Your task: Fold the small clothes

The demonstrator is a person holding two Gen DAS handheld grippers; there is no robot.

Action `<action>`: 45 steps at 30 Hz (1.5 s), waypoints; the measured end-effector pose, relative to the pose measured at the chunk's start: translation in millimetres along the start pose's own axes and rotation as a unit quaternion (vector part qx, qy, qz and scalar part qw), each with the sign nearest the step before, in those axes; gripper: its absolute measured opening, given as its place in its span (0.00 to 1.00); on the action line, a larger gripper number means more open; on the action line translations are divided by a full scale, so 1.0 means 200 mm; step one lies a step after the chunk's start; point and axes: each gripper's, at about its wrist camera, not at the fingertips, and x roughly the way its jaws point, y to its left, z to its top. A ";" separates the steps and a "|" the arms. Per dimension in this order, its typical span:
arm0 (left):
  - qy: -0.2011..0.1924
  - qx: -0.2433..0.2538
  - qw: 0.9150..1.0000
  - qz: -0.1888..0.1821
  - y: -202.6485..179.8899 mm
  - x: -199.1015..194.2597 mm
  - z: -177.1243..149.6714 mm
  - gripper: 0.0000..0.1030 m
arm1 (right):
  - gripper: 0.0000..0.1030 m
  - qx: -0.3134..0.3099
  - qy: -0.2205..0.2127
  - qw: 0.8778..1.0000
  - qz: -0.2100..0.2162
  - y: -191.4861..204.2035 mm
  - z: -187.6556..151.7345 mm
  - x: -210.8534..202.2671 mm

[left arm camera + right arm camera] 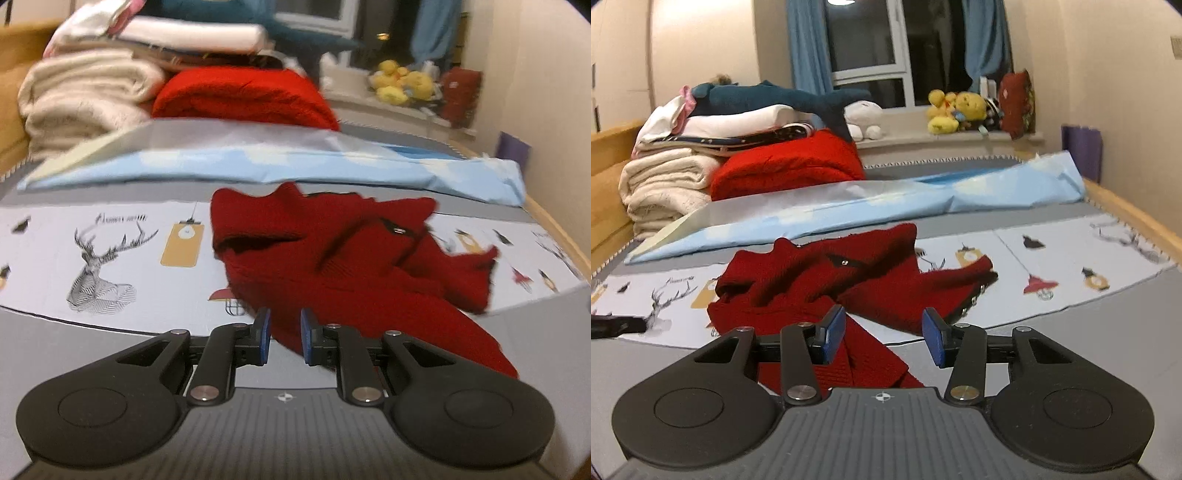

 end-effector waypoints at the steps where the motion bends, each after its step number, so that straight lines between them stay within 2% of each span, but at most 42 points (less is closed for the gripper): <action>1: 0.007 -0.016 1.000 0.002 0.02 0.07 0.03 0.19 | 0.47 0.010 0.001 1.000 -0.001 -0.02 0.01 0.01; 2: 0.014 -0.038 0.999 0.006 0.05 0.15 0.06 0.23 | 0.47 0.022 0.003 1.000 -0.002 -0.04 0.02 0.02; 3: 0.023 -0.061 0.998 0.010 0.07 0.22 0.09 0.36 | 0.48 0.033 0.006 0.999 -0.002 -0.05 0.02 0.03; 5: 0.052 -0.108 0.993 0.008 0.11 0.35 0.14 0.54 | 0.48 0.045 0.016 0.999 0.003 -0.06 0.02 0.04; 8: 0.089 -0.182 0.979 -0.008 0.15 0.55 0.21 0.60 | 0.49 0.028 0.020 0.999 0.007 -0.04 0.01 0.05; 11: 0.116 -0.212 0.970 0.004 0.17 0.70 0.24 0.63 | 0.50 0.014 0.022 1.000 0.008 -0.02 0.01 0.06; 13: 0.149 -0.213 0.965 0.030 0.18 0.79 0.24 0.58 | 0.50 0.011 0.025 1.000 0.006 -0.02 0.02 0.06; 14: 0.158 -0.209 0.965 0.028 0.19 0.81 0.23 0.41 | 0.51 0.012 0.025 1.000 0.004 -0.03 0.02 0.07; 15: 0.163 -0.200 0.966 0.027 0.20 0.82 0.22 0.30 | 0.51 0.014 0.026 1.000 0.001 -0.03 0.02 0.07; 16: 0.164 -0.190 0.968 0.028 0.21 0.80 0.20 0.25 | 0.51 0.016 0.027 1.000 -0.001 -0.04 0.02 0.07; 20: 0.146 -0.133 0.980 0.003 0.35 0.61 0.13 0.17 | 0.51 0.024 0.032 0.999 -0.013 -0.06 0.02 0.09; 24: 0.150 -0.124 0.981 -0.005 0.58 0.33 0.05 0.12 | 0.51 0.040 0.034 0.998 -0.024 -0.07 0.02 0.12; 25: 0.151 -0.116 0.982 0.004 0.63 0.24 0.03 0.11 | 0.51 0.043 0.036 0.998 -0.026 -0.07 0.02 0.13; 26: 0.148 -0.100 0.984 0.022 0.68 0.18 0.01 0.00 | 0.51 0.047 0.038 0.998 -0.028 -0.07 0.02 0.13; 28: 0.135 -0.037 0.983 0.117 0.76 0.05 -0.05 0.00 | 0.51 0.054 0.040 0.997 -0.031 -0.08 0.02 0.14; 29: 0.127 -0.033 0.981 0.143 0.82 0.02 -0.09 0.00 | 0.51 0.059 0.042 0.997 -0.032 -0.08 0.01 0.15; 30: 0.119 -0.077 0.980 0.139 0.91 -0.03 -0.14 0.01 | 0.51 0.064 0.047 0.996 -0.033 -0.08 0.01 0.16; 32: 0.129 -0.161 0.976 0.070 1.05 -0.08 -0.24 0.02 | 0.51 0.075 0.059 0.995 -0.034 -0.09 0.01 0.19; 33: 0.148 -0.182 0.971 0.037 1.08 -0.08 -0.27 0.03 | 0.51 0.080 0.069 0.994 -0.033 -0.08 0.00 0.21; 34: 0.155 -0.185 0.970 0.018 1.08 -0.09 -0.27 0.06 | 0.52 0.083 0.079 0.993 -0.030 -0.08 -0.01 0.23; 35: 0.145 -0.174 0.974 0.006 1.05 -0.11 -0.26 0.13 | 0.52 0.085 0.090 0.992 -0.026 -0.07 -0.01 0.26; 36: 0.137 -0.157 0.978 -0.001 1.02 -0.13 -0.25 0.28 | 0.52 0.083 0.102 0.991 -0.021 -0.05 -0.02 0.30; 38: 0.138 -0.130 0.982 -0.020 0.94 -0.12 -0.25 0.38 | 0.52 0.072 0.118 0.990 -0.026 -0.02 -0.03 0.37; 41: 0.161 -0.139 0.976 -0.037 0.84 -0.06 -0.26 0.38 | 0.52 0.068 0.137 0.987 -0.043 0.00 -0.03 0.49; 45: 0.170 -0.197 0.963 -0.069 0.81 0.05 -0.25 0.41 | 0.52 0.079 0.159 0.982 -0.058 -0.02 -0.06 0.63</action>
